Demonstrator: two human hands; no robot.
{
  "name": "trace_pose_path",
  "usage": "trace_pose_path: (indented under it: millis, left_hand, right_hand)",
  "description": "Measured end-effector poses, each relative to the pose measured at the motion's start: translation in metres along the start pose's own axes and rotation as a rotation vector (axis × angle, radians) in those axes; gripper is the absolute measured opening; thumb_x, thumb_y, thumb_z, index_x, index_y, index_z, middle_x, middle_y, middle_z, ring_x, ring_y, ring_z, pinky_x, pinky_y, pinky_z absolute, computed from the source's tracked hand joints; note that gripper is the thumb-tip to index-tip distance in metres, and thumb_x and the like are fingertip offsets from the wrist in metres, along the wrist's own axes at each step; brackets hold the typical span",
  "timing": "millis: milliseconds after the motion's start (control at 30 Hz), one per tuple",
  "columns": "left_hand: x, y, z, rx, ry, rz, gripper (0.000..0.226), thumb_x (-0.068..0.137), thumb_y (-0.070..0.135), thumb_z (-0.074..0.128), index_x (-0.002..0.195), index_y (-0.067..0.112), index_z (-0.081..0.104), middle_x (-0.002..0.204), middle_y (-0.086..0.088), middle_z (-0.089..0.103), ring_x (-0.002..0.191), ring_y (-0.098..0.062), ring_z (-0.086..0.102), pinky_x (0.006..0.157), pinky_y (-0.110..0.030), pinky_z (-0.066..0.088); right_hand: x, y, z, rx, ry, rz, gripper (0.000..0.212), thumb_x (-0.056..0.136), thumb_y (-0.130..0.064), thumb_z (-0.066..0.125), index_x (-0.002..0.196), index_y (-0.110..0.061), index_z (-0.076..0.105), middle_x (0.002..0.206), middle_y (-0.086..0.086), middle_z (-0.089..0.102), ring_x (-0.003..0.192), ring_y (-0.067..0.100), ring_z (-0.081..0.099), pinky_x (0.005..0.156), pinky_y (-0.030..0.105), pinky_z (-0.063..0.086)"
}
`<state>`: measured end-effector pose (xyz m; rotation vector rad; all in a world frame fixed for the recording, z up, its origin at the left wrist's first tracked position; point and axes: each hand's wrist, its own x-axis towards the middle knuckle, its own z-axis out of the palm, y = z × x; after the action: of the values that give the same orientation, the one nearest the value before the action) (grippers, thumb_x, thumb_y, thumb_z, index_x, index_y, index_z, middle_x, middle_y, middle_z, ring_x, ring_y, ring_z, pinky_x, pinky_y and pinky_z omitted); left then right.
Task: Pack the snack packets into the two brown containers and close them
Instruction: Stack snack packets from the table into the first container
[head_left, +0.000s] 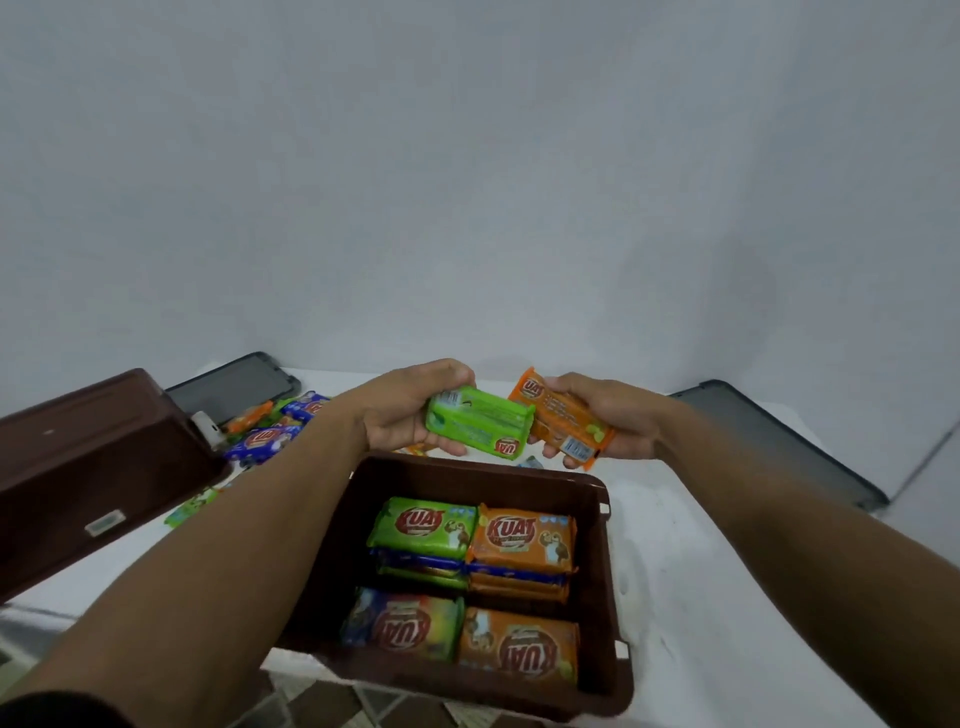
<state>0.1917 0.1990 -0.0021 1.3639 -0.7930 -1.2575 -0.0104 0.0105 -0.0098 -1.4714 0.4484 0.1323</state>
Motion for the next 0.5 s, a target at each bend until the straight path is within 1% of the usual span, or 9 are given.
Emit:
trace_pose_path:
  millis: [67,100,167,233,267,333,400,467,500]
  left_hand:
    - [-0.015,0.001,-0.002,0.000,-0.047,-0.023,0.010,0.094,0.021,0.066,0.092,0.013,0.059,0.099,-0.014,0.071,0.096,-0.036,0.073,0.073,-0.046,0.063]
    - [-0.024,0.001,-0.003,0.006,-0.068,-0.050,0.013,0.090,0.018,0.067,0.096,0.009,0.060,0.106,-0.019,0.071,0.100,-0.037,0.072,0.077,-0.045,0.063]
    - [-0.045,-0.003,-0.006,0.050,-0.108,-0.110,0.026,0.085,0.017,0.065,0.105,0.002,0.062,0.118,-0.024,0.070,0.109,-0.038,0.070,0.086,-0.046,0.061]
    - [-0.065,-0.010,-0.011,0.102,-0.152,-0.170,0.033,0.090,0.014,0.064,0.119,-0.002,0.061,0.127,-0.023,0.067,0.118,-0.037,0.066,0.093,-0.048,0.058]
    - [-0.075,-0.014,-0.014,0.128,-0.174,-0.199,0.031,0.095,0.013,0.061,0.122,-0.003,0.059,0.128,-0.022,0.067,0.119,-0.037,0.065,0.093,-0.047,0.057]
    - [-0.092,-0.024,-0.020,0.204,-0.197,-0.236,0.020,0.098,0.014,0.059,0.114,0.001,0.062,0.123,-0.022,0.069,0.114,-0.037,0.067,0.087,-0.045,0.059]
    - [-0.105,-0.032,-0.021,0.269,-0.208,-0.234,0.011,0.090,0.017,0.064,0.096,0.009,0.062,0.114,-0.023,0.070,0.105,-0.038,0.069,0.083,-0.043,0.060]
    - [-0.114,-0.039,-0.021,0.259,-0.220,-0.210,0.012,0.081,0.015,0.066,0.087,0.012,0.056,0.105,-0.019,0.069,0.097,-0.037,0.069,0.077,-0.039,0.059]
    - [-0.116,-0.043,-0.020,0.266,-0.228,-0.186,0.016,0.077,0.010,0.067,0.085,0.013,0.053,0.100,-0.014,0.067,0.095,-0.032,0.069,0.075,-0.037,0.059]
  right_hand:
    - [-0.011,-0.004,0.018,-0.005,0.012,-0.018,0.051,0.099,-0.048,0.051,0.132,-0.010,0.059,0.118,0.018,0.069,0.094,0.028,0.065,0.073,0.040,0.056]
    - [-0.015,-0.004,0.026,-0.011,0.009,-0.025,0.051,0.098,-0.047,0.053,0.133,-0.010,0.058,0.120,0.019,0.068,0.099,0.030,0.065,0.076,0.041,0.058]
    - [-0.023,0.001,0.043,-0.035,-0.016,-0.031,0.051,0.097,-0.043,0.058,0.134,-0.008,0.055,0.124,0.022,0.065,0.106,0.032,0.063,0.084,0.045,0.059]
    - [-0.031,0.008,0.059,-0.050,-0.017,-0.019,0.046,0.094,-0.037,0.065,0.126,-0.005,0.055,0.116,0.021,0.067,0.105,0.033,0.065,0.090,0.052,0.055]
    - [-0.035,0.011,0.069,-0.051,-0.012,-0.011,0.042,0.092,-0.033,0.067,0.121,-0.004,0.055,0.110,0.018,0.069,0.102,0.032,0.066,0.090,0.053,0.054]
    - [-0.044,0.018,0.090,-0.097,0.000,0.004,0.040,0.089,-0.028,0.068,0.119,-0.004,0.055,0.104,0.016,0.070,0.094,0.029,0.068,0.083,0.049,0.057]
    - [-0.050,0.027,0.107,-0.191,0.013,0.016,0.045,0.084,-0.026,0.073,0.121,-0.004,0.058,0.103,0.016,0.071,0.090,0.027,0.069,0.081,0.044,0.057]
    - [-0.053,0.039,0.120,-0.307,0.060,0.029,0.054,0.078,-0.025,0.082,0.126,-0.010,0.062,0.105,0.009,0.073,0.095,0.024,0.069,0.087,0.041,0.056]
    - [-0.055,0.045,0.125,-0.368,0.100,0.039,0.058,0.075,-0.025,0.086,0.127,-0.015,0.064,0.106,0.003,0.074,0.100,0.021,0.069,0.092,0.039,0.054]
